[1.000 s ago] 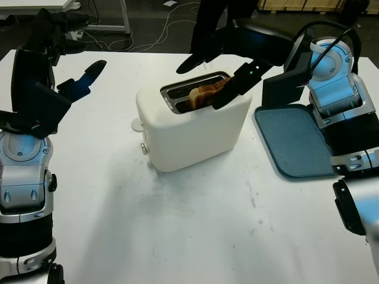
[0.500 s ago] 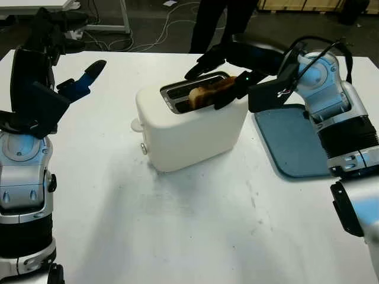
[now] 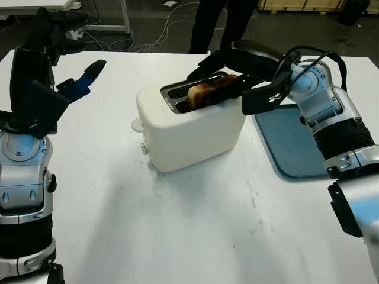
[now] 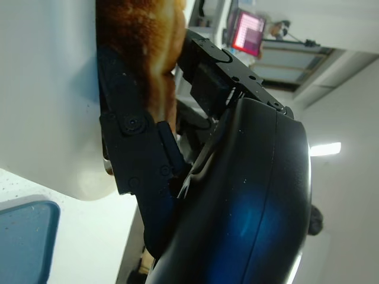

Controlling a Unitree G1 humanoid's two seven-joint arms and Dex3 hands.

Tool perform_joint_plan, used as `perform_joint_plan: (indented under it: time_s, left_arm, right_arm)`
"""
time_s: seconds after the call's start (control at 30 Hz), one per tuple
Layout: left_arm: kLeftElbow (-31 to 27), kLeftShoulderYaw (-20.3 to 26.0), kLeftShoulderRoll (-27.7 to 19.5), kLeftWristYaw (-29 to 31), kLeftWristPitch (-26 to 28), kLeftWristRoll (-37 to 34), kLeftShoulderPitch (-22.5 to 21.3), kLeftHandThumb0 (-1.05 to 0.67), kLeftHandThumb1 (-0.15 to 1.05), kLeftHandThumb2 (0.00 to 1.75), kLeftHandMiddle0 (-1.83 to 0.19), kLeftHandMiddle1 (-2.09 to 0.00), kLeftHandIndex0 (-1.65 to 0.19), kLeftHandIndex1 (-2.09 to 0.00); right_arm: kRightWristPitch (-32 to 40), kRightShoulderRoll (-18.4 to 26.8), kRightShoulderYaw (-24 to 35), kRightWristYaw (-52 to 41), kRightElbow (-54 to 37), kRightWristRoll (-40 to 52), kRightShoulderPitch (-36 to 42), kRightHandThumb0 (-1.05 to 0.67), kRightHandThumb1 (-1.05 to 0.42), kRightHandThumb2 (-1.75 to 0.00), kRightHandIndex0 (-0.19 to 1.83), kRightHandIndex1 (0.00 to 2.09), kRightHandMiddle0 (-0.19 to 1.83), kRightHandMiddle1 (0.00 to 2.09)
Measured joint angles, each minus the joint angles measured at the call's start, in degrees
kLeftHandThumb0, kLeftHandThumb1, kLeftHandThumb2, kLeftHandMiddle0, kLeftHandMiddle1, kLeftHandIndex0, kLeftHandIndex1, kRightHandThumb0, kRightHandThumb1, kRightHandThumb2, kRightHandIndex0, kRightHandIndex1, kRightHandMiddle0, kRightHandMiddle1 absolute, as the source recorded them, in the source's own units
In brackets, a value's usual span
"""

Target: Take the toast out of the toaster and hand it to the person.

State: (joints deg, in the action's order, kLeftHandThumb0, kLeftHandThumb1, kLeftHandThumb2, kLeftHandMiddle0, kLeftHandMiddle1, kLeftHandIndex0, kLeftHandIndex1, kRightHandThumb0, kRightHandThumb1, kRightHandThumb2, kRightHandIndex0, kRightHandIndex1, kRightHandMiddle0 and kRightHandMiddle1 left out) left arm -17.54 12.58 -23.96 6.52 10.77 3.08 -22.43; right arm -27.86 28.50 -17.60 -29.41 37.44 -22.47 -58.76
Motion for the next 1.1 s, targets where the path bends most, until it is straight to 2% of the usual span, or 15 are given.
perform_joint_plan:
  time_s: [0.1,0.2,0.27,0.4,0.47,0.53,0.57,0.63,0.7,0.73,0.8,0.87,0.93,0.97,1.1]
  left_arm:
    - [-0.2,0.0,0.0,0.0,0.2,0.0,0.0,-0.43,0.76,0.44,-0.02,-1.17,-0.11,-0.90]
    - [-0.2,0.0,0.1,0.0,0.2,-0.1,0.0,-0.43,0.76,0.43,-0.02,-1.17,-0.11,-0.89]
    - [-0.2,0.0,0.0,0.0,0.2,-0.1,0.0,-0.42,0.76,0.43,-0.02,-1.18,-0.11,-0.89]
    - [-0.3,0.1,0.0,0.0,0.2,-0.1,0.0,-0.42,0.77,0.43,-0.01,-1.18,-0.10,-0.89]
    - [-0.4,0.1,0.0,0.0,0.2,0.0,0.0,-0.42,0.77,0.43,-0.02,-1.18,-0.11,-0.90]
    - [-0.5,0.1,0.0,0.0,0.2,0.0,0.0,-0.41,0.76,0.43,-0.02,-1.18,-0.11,-0.89]
    - [-0.6,0.1,0.0,0.0,0.2,0.0,0.0,-0.41,0.76,0.43,-0.02,-1.17,-0.11,-0.89]
    - [-0.6,0.1,0.1,0.0,0.2,0.0,0.1,-0.41,0.76,0.43,-0.02,-1.17,-0.11,-0.89]
    - [-0.6,0.1,0.1,0.0,0.2,0.0,0.1,-0.41,0.77,0.43,-0.02,-1.17,-0.11,-0.89]
    - [-0.6,0.1,0.1,0.0,0.3,0.0,0.1,-0.40,0.77,0.43,-0.02,-1.16,-0.11,-0.88]
    - [-0.6,0.1,0.1,0.0,0.3,0.0,0.2,-0.40,0.77,0.43,-0.02,-1.16,-0.11,-0.88]
    - [-0.7,0.1,0.1,0.0,0.3,0.0,0.4,-0.40,0.77,0.43,-0.02,-1.16,-0.11,-0.88]
    - [-0.7,0.1,0.1,0.0,0.3,0.0,0.5,-0.41,0.77,0.43,-0.02,-1.16,-0.11,-0.88]
    - [-0.7,0.1,0.1,0.0,0.3,0.0,0.5,-0.41,0.77,0.43,-0.02,-1.16,-0.11,-0.88]
    - [-0.7,0.1,0.1,0.0,0.4,0.0,0.7,-0.41,0.77,0.43,-0.02,-1.16,-0.11,-0.87]
  right_arm:
    - [-0.8,0.0,0.0,0.0,0.0,0.1,0.0,-0.35,-0.76,0.00,0.87,0.67,0.91,0.09]
    - [-0.9,0.0,0.0,-1.2,-0.1,1.1,0.0,-0.29,-0.78,0.00,1.07,0.64,1.11,0.15]
    - [-1.7,0.0,0.0,-1.5,-0.1,1.2,0.0,-0.31,-0.81,-0.01,1.12,0.81,1.18,0.14]
    - [-5.1,0.8,-0.7,-0.6,0.7,0.2,-0.1,-0.39,-0.90,-0.01,1.10,1.43,1.29,0.19]
    - [-7.0,1.4,-1.6,1.3,1.0,-2.3,-0.4,-0.45,-0.92,-0.10,1.05,1.57,1.26,0.22]
    - [-8.0,1.9,-2.6,3.3,1.0,-5.0,-0.8,-0.49,-0.92,-0.13,1.02,1.60,1.28,0.27]
    - [-8.2,2.2,-3.1,4.7,0.8,-6.6,-1.0,-0.51,-0.92,-0.15,1.02,1.60,1.24,0.42]
    - [-8.8,3.0,-3.9,7.9,-0.1,-10.2,-1.1,-0.53,-0.92,-0.19,1.03,1.55,1.07,0.89]
    - [-8.9,3.6,-4.6,9.9,-1.2,-12.5,-1.1,-0.54,-0.92,-0.22,1.04,1.54,1.02,1.04]
    - [-9.0,4.0,-4.9,10.8,-1.7,-13.3,-1.1,-0.53,-0.92,-0.27,1.02,1.61,0.97,1.20]
    - [-9.1,4.3,-5.3,12.5,-2.5,-14.9,-1.1,-0.50,-0.92,-0.30,1.01,1.68,0.91,1.31]
    - [-9.3,4.5,-5.5,13.9,-2.6,-15.9,-1.0,-0.48,-0.92,-0.33,1.01,1.73,0.89,1.29]
    - [-9.9,4.6,-5.5,15.3,-2.2,-16.6,-0.9,-0.45,-0.92,-0.36,1.02,1.74,0.81,1.59]
    - [-10.3,4.6,-5.4,16.0,-1.7,-16.6,-0.9,-0.44,-0.92,-0.36,1.02,1.74,0.79,1.67]
    - [-11.3,4.2,-3.8,16.8,1.9,-14.0,-0.9,-0.42,-0.92,-0.34,1.00,1.75,0.75,1.74]
